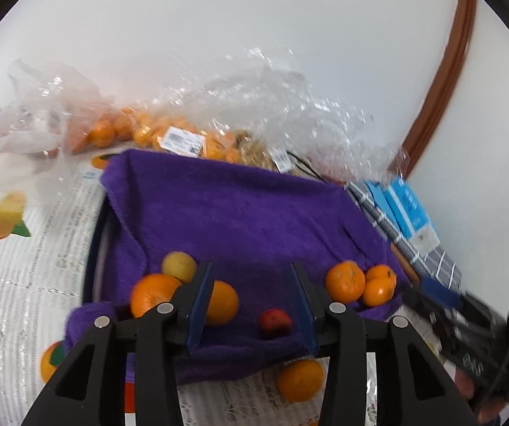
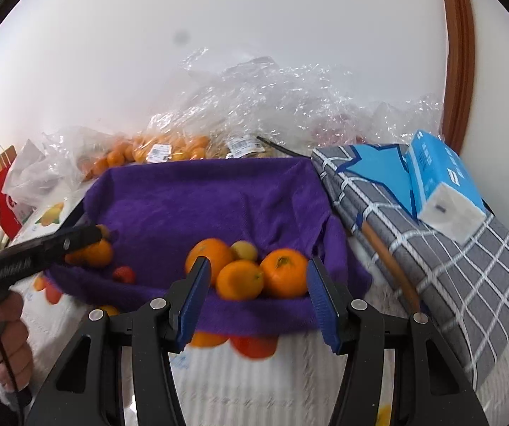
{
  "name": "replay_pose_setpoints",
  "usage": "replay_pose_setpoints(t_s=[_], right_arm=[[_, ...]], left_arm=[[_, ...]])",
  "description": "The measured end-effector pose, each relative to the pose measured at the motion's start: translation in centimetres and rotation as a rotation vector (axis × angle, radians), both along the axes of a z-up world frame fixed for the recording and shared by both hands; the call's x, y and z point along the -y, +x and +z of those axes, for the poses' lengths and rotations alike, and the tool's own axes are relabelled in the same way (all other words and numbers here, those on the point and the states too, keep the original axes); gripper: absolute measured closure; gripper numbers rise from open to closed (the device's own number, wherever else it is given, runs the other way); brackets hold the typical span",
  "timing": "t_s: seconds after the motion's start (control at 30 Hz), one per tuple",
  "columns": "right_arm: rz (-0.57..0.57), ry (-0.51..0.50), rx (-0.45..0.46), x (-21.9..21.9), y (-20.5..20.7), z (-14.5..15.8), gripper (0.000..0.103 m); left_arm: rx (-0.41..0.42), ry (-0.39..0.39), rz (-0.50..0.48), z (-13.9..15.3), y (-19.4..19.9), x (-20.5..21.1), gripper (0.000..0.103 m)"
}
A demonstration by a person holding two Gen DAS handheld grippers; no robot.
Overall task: Organize fruits
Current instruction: 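Open both tools to drop the red fruit and orange onto the towel, then grasp an orange from the sheet with the right tool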
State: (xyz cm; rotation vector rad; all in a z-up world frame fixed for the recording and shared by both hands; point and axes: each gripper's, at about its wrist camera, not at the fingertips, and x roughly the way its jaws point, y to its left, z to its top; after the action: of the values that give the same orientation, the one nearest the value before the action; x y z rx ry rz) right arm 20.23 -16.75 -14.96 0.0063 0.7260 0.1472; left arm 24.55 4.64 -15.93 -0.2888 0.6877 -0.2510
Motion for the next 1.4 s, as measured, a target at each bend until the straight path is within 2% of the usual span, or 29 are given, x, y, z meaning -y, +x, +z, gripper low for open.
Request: replay_pose_setpoints(t_s=[0.1, 0.27, 0.57, 0.67, 0.73, 0.83, 0.9, 0.93, 1.1, 1.4], right_arm=[[0.025, 0.011, -0.022, -1.2, -1.5, 0.3, 0.048], [0.069, -0.002, -0.057, -3.4, -3.2, 0.3, 0.048], [0.19, 0.06, -0.129, -7.1, -5.9, -1.7, 0.048], [0.21, 0.068, -0.152, -8.3, -6.2, -2.7, 0.048], [0.217, 0.072, -0.162, -8.6, -6.4, -3.3, 0.048], [0.195, 0.036, -0.165, -9.2, -6.6, -4.6, 0.048], [0.201, -0.004, -0.179, -9.8, -6.5, -5.0, 0.066], [0.196, -0.007, -0.173, -9.8, -6.7, -5.0, 0.07], [0.168, -0.03, -0.16, -9.7, -6.8, -5.0, 0.07], [0.067, -0.019, -0.158, -8.3, -6.4, -4.9, 0.07]], left_arm=[[-0.013, -0.013, 0.025, 0.0, 0.1, -1.0, 0.061], [-0.014, 0.014, 0.066, 0.5, -1.3, -3.0, 0.061], [-0.029, 0.023, 0.096, -1.0, -5.7, -6.0, 0.059], [-0.031, -0.009, 0.083, -1.5, -6.0, -6.3, 0.058], [-0.041, 0.034, 0.082, -1.9, -5.7, -5.6, 0.057], [-0.052, 0.085, 0.051, -2.3, -5.5, -4.4, 0.057], [-0.042, 0.116, 0.033, -2.3, -5.7, -3.7, 0.057], [-0.035, 0.129, 0.028, -2.2, -5.8, -3.4, 0.057], [-0.034, 0.152, 0.014, -2.1, -5.8, -2.8, 0.057], [-0.043, 0.106, 0.025, -2.4, -5.7, -3.3, 0.058]])
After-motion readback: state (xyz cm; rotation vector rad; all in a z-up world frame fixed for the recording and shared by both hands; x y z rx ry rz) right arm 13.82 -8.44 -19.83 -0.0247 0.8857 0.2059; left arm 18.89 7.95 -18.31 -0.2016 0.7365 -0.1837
